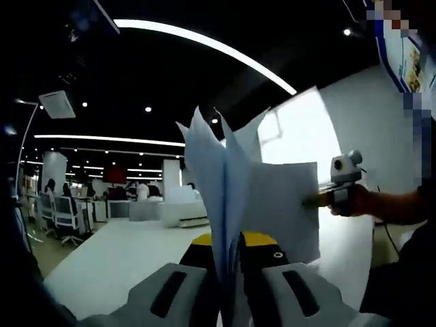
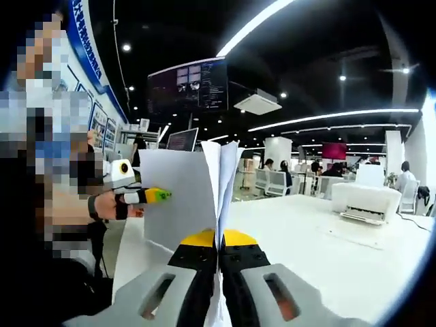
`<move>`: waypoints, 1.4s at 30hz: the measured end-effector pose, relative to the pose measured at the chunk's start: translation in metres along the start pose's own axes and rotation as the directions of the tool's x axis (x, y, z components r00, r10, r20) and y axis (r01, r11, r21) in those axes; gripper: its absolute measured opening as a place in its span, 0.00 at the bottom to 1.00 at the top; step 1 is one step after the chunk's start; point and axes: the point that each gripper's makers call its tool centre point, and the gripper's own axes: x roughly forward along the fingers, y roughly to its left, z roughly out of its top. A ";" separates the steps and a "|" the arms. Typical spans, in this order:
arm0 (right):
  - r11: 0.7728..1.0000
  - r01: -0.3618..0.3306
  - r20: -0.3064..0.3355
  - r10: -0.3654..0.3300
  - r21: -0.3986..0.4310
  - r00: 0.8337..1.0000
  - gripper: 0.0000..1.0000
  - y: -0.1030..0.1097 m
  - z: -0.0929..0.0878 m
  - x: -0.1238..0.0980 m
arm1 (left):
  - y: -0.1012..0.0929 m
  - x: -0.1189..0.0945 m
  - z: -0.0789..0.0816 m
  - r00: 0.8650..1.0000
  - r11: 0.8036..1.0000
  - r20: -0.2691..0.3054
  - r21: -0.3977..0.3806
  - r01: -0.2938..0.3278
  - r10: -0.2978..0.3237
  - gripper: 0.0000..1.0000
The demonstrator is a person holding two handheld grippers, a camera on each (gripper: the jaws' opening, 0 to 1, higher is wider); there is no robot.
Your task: Organize the stack of printing papers by aligning and flattening the scattered papers on the table
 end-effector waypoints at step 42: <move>0.996 0.030 -0.025 -0.032 -0.078 0.999 0.00 0.013 0.004 -0.008 | 0.005 -0.012 0.018 0.999 1.000 0.045 -0.031 -0.004 0.005 0.06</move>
